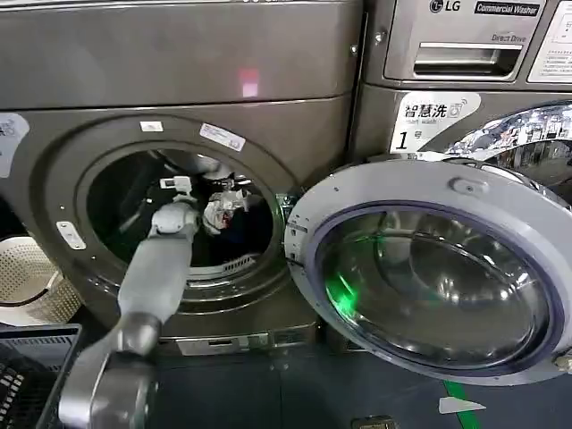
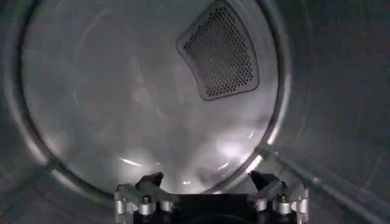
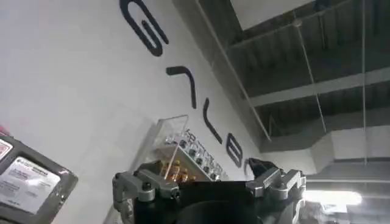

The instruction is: Grasp the clothes from the dryer.

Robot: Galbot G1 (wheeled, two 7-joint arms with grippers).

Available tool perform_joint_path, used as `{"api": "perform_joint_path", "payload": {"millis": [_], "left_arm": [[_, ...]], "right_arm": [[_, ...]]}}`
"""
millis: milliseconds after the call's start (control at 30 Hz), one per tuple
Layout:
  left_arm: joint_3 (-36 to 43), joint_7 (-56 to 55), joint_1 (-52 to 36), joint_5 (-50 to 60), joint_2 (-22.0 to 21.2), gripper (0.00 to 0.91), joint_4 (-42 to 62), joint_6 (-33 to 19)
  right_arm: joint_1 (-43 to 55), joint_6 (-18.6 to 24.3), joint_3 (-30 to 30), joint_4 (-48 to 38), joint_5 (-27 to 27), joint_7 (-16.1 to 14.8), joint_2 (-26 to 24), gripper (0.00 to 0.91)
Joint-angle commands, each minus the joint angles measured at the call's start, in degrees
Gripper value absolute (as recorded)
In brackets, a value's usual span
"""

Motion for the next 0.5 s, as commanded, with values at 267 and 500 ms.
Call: {"api": "perform_joint_path", "payload": {"millis": [267,500], "left_arm": [[19.5,32.0,-7.8,25.2,0.8,0.907,9.6,-1.8],[22.7,34.3,-9.3,34.9,0.4,0.907,11.3,-1.0]], "right_arm": [[1.6,0.4,-2.1,-0.1,-1.3,-0.3,0.1,0.907],[3.3,1.0,-4.4,-0.7,-2.9,-0.7,0.1,0.907]]}}
